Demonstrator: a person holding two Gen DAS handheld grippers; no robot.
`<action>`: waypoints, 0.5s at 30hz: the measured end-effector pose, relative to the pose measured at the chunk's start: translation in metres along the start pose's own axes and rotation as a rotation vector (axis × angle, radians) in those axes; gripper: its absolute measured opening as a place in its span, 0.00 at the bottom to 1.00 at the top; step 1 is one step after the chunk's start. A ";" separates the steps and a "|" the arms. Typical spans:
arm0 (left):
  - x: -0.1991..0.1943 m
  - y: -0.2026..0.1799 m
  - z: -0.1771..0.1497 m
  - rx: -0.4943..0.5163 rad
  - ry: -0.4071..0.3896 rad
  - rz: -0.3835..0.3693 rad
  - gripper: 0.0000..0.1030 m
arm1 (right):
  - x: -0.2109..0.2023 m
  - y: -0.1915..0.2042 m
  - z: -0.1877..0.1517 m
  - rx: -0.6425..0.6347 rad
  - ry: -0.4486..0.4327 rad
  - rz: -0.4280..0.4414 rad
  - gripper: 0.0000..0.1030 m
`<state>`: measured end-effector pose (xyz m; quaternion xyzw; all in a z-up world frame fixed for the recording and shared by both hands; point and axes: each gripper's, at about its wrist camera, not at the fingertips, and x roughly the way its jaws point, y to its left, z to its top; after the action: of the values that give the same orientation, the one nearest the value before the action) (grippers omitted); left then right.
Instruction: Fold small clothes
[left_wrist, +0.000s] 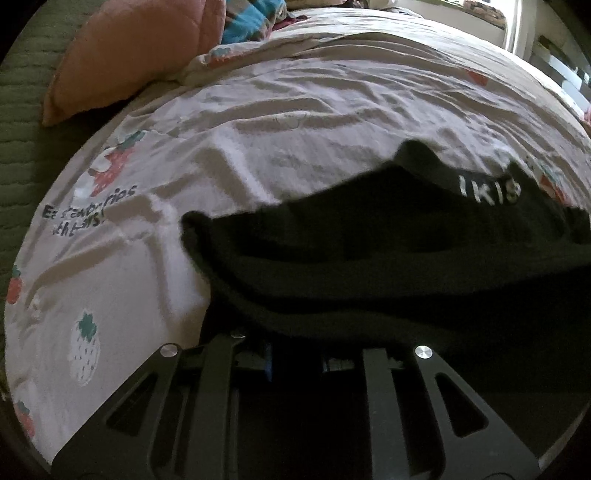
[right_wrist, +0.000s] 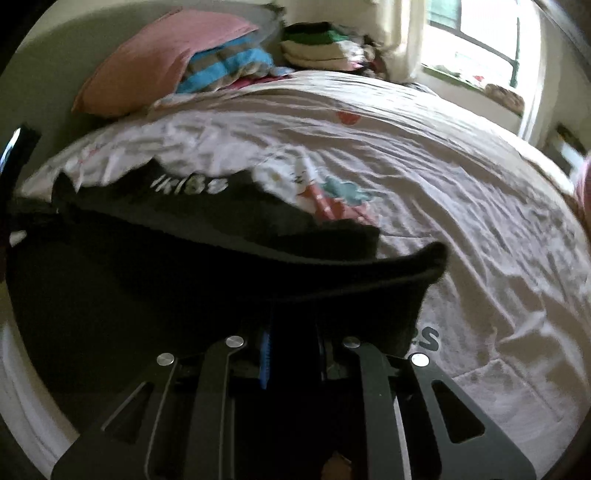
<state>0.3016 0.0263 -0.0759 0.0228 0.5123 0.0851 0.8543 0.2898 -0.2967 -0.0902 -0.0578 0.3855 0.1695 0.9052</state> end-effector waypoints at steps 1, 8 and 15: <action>0.001 0.002 0.005 -0.011 0.004 -0.012 0.11 | 0.000 -0.004 0.001 0.019 -0.007 0.000 0.14; -0.007 0.038 0.033 -0.157 -0.066 -0.023 0.16 | -0.017 -0.049 0.004 0.239 -0.110 -0.057 0.18; 0.007 0.074 0.023 -0.272 -0.049 -0.095 0.32 | -0.010 -0.069 -0.003 0.312 -0.066 0.003 0.38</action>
<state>0.3161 0.1014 -0.0620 -0.1151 0.4755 0.1128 0.8648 0.3059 -0.3647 -0.0868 0.0899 0.3772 0.1107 0.9151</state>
